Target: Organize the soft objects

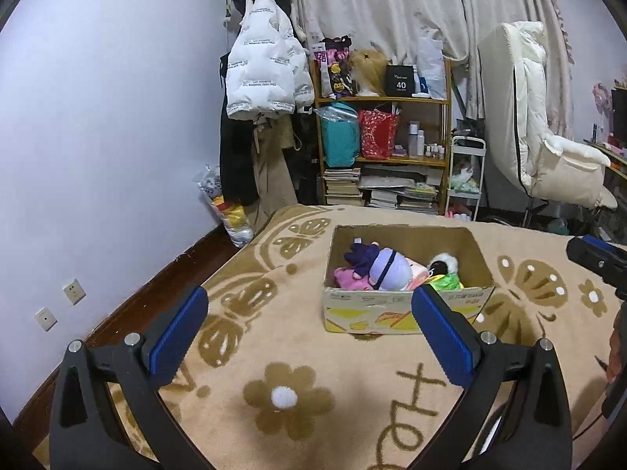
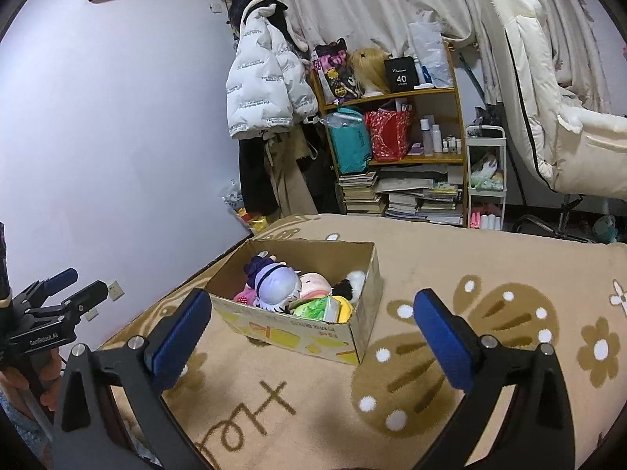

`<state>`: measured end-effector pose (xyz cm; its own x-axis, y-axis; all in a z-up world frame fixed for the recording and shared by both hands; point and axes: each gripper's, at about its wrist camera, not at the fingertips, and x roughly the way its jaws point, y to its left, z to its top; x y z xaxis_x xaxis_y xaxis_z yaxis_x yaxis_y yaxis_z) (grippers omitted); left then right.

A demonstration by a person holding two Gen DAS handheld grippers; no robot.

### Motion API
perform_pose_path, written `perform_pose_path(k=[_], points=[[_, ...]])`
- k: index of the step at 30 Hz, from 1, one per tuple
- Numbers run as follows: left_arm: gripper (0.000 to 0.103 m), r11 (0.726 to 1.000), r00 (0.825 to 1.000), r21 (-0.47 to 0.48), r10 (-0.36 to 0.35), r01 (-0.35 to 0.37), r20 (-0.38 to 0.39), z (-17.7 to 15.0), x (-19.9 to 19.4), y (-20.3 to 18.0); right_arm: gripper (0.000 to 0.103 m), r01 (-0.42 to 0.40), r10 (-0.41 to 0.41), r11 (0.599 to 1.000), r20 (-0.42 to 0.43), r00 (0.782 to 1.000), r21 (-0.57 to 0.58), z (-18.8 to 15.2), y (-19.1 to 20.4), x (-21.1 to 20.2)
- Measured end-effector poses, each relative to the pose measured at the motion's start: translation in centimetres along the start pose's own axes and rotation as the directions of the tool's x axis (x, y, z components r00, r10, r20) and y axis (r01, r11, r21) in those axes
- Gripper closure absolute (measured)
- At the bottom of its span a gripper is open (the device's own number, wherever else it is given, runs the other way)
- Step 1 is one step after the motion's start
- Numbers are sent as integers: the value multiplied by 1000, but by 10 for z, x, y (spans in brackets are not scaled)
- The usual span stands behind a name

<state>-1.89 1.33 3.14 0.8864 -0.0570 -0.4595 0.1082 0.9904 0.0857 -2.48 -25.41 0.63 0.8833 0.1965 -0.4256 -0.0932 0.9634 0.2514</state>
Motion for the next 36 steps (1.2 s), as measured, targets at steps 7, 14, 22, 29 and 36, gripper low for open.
perform_pose_path(k=[7,14,22,29,36], points=[[0,999,1000,25,-28,28,0,-13,9,-7,0,23,-23,1000,-23,999,-6,-16,-5,8],[0,1000,1000,21,-13,14,-10,-19,17,-11,0,35,-36,999,-36,999,-16,-24,-8,11],[0,998,1000,54,-12,12,-6,-21,19,-21,0,49,-50,999,-49,998,-15,-27,-12,16],[0,998,1000,59,-20,21,-15,-23,22,-22,0,48,-49,999,-52,997,-20,-28,-10,17],[0,998,999,54,-21,23,-28,-25,25,-25,0,47,-48,999,-52,998,-17,-28,-11,17]])
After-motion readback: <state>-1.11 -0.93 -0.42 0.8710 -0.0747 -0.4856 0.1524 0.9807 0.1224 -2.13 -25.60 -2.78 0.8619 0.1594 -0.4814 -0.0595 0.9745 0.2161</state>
